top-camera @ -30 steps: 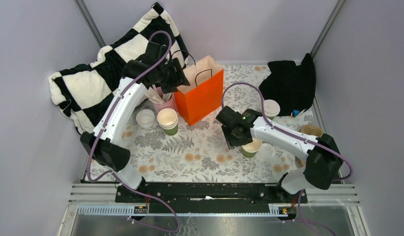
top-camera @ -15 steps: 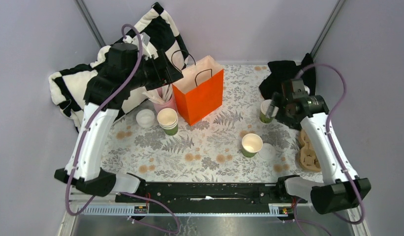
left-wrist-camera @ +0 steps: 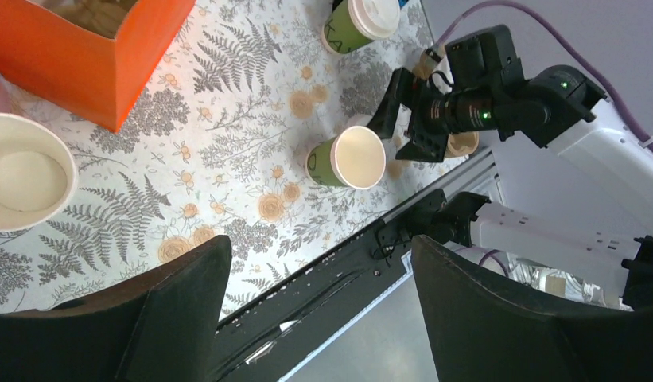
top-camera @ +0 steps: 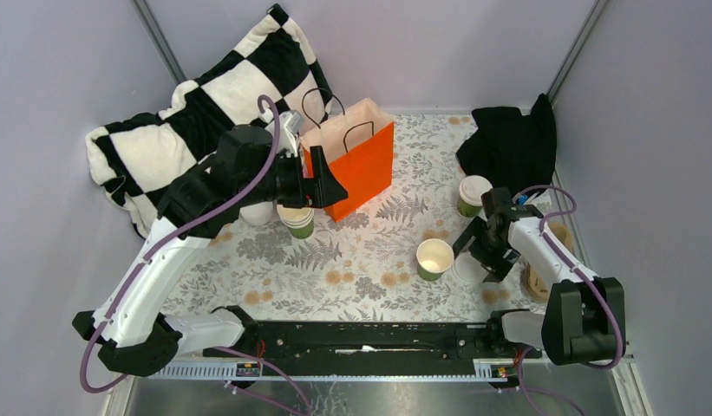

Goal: Pack the takeout coffee

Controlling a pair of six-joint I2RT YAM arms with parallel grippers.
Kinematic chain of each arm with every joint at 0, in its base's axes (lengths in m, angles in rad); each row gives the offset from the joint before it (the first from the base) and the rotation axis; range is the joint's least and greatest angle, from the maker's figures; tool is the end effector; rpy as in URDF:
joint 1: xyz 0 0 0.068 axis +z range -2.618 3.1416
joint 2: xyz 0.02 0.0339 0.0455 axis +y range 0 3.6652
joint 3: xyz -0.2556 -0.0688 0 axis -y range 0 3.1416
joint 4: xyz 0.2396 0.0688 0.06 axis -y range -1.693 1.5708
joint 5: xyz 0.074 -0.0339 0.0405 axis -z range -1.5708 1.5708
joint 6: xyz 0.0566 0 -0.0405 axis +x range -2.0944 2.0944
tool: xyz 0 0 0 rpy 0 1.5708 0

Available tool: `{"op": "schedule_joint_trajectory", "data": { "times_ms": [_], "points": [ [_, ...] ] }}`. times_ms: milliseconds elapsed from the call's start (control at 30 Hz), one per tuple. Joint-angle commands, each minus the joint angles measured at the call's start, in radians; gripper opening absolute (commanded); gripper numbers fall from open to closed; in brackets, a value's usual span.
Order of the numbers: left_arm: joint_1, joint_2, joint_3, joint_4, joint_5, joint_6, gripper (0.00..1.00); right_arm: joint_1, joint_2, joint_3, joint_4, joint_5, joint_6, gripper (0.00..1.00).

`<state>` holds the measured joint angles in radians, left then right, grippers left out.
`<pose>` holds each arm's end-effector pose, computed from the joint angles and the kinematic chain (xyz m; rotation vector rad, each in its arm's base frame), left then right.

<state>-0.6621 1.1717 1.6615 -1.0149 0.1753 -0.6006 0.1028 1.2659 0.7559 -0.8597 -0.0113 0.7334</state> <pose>0.1644 -0.1407 0.4496 0.1813 2.2238 -0.9161 0.2066 0.0220 0.1647 0.9161 2.8140 0.1365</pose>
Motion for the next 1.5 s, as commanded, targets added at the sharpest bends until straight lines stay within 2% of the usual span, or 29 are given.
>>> {"op": "schedule_joint_trajectory", "data": {
  "times_ms": [0, 233, 367, 600, 1133, 1300, 1467],
  "points": [
    [-0.033, -0.044, -0.02, 0.051, -0.036, -0.009, 0.87, 0.001, -0.041, -0.025, 0.135, 0.029, 0.14, 1.0],
    [-0.042, -0.078, -0.046, 0.049, -0.036, -0.021, 0.87, 0.002, 0.057, -0.008, 0.106, 0.108, 0.169, 1.0],
    [-0.045, -0.085, -0.048, 0.036, -0.034, -0.021, 0.87, 0.001, 0.058, -0.01, 0.061, 0.141, 0.188, 1.0],
    [-0.045, -0.087, -0.044, 0.035, -0.027, -0.017, 0.88, 0.001, 0.067, -0.039, 0.124, 0.145, 0.187, 1.0],
    [-0.047, -0.083, -0.042, 0.035, -0.007, -0.02, 0.86, 0.002, 0.073, -0.084, 0.169, 0.15, 0.208, 0.87],
    [-0.054, -0.077, -0.045, 0.036, -0.008, -0.019, 0.86, 0.002, -0.001, -0.005, 0.059, 0.19, 0.146, 0.83],
    [-0.075, -0.049, -0.059, 0.047, -0.007, -0.016, 0.86, 0.009, -0.114, 0.184, -0.104, 0.175, -0.032, 0.81]
  ]
}}
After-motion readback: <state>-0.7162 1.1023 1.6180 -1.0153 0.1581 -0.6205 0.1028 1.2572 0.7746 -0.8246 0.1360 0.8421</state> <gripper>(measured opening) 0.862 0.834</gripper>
